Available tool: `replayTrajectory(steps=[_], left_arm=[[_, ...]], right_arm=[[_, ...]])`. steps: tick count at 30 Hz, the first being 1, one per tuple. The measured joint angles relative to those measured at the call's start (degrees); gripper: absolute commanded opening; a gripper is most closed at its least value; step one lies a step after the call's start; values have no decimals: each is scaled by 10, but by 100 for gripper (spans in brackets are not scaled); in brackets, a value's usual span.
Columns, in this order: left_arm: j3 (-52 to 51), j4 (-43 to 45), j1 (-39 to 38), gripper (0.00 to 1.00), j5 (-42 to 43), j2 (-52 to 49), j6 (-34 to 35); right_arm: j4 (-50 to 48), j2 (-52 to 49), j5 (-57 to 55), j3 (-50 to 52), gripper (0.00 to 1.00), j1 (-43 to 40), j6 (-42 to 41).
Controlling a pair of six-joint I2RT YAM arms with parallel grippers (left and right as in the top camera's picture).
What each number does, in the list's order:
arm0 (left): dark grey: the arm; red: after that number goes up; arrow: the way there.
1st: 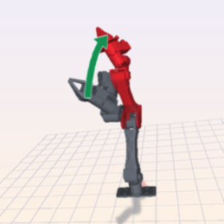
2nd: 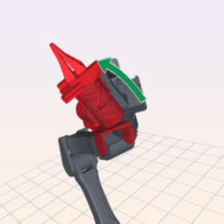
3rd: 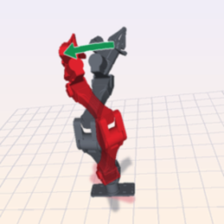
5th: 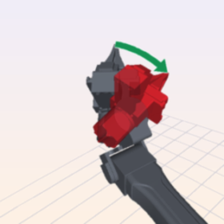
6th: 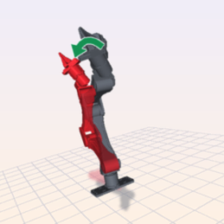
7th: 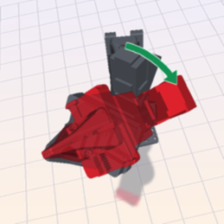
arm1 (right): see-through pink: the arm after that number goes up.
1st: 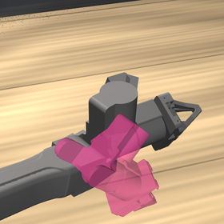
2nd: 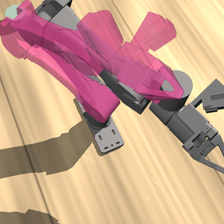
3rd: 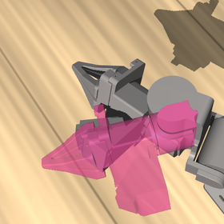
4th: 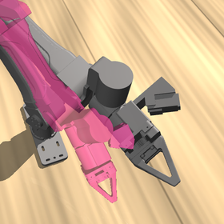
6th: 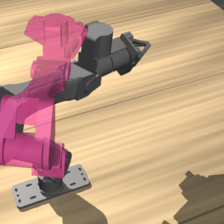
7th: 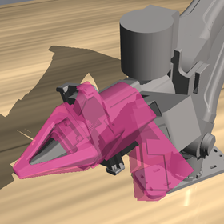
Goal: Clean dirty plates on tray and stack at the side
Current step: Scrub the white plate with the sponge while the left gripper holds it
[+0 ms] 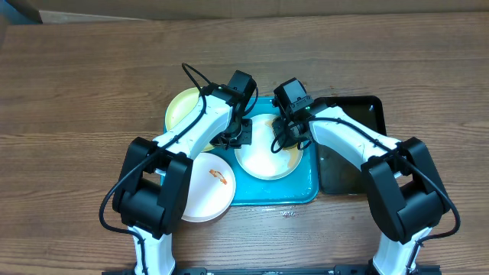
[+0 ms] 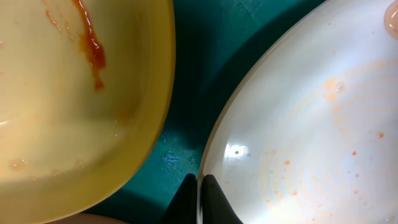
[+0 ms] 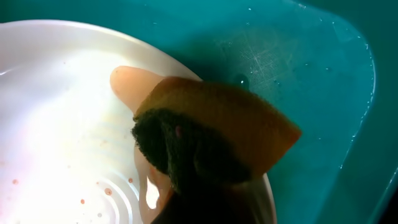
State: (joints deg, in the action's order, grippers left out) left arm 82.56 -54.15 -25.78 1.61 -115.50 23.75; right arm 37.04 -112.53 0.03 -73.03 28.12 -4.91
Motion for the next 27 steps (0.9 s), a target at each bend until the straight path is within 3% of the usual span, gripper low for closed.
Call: replayTrajectory(steps=[27], left_arm=[[0,2,0,4,-2,0,0]], right_arm=[[9,-2,78,0,4,0,4]])
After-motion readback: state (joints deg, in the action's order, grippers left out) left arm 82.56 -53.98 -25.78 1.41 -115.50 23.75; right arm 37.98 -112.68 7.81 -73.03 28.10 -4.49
